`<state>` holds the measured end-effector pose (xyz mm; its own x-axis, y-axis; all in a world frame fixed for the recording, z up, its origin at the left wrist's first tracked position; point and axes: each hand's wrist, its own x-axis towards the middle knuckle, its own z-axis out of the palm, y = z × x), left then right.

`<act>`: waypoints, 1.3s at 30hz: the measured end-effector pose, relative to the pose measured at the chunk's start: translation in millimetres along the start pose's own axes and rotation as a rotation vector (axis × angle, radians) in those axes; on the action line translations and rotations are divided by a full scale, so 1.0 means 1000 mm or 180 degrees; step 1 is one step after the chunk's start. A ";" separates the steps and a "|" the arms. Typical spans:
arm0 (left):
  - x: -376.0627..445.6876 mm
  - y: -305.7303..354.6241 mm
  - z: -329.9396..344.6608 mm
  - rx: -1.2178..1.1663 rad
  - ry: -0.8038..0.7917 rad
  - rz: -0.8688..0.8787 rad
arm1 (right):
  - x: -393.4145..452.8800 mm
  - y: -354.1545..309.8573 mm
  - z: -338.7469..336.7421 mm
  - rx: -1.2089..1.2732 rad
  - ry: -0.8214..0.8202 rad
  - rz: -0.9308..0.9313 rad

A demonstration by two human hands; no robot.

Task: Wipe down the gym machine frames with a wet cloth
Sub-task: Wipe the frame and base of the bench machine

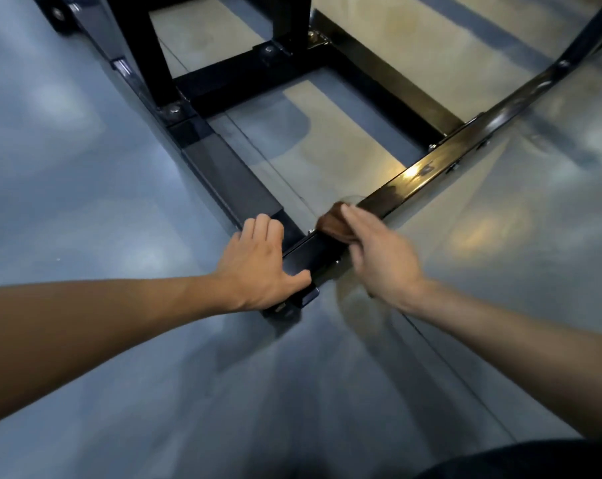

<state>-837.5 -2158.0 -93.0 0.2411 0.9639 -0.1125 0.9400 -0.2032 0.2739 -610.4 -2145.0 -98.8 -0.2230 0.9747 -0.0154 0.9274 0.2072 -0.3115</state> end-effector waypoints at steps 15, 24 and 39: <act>0.014 -0.009 0.001 0.0534 -0.1446 0.0118 | 0.010 0.024 0.002 0.0512 0.0101 -0.0011; 0.015 -0.013 0.001 0.0581 -0.1528 0.0272 | 0.035 0.089 -0.031 0.0284 0.0327 0.0181; 0.017 -0.015 0.008 0.1065 -0.1136 0.0474 | 0.041 0.103 -0.031 0.0073 0.0177 -0.0158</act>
<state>-846.2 -2140.1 -106.4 0.3908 0.8135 -0.4306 0.9008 -0.4341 -0.0026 -514.8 -2080.8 -102.5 -0.2510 0.9665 0.0533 0.9082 0.2542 -0.3324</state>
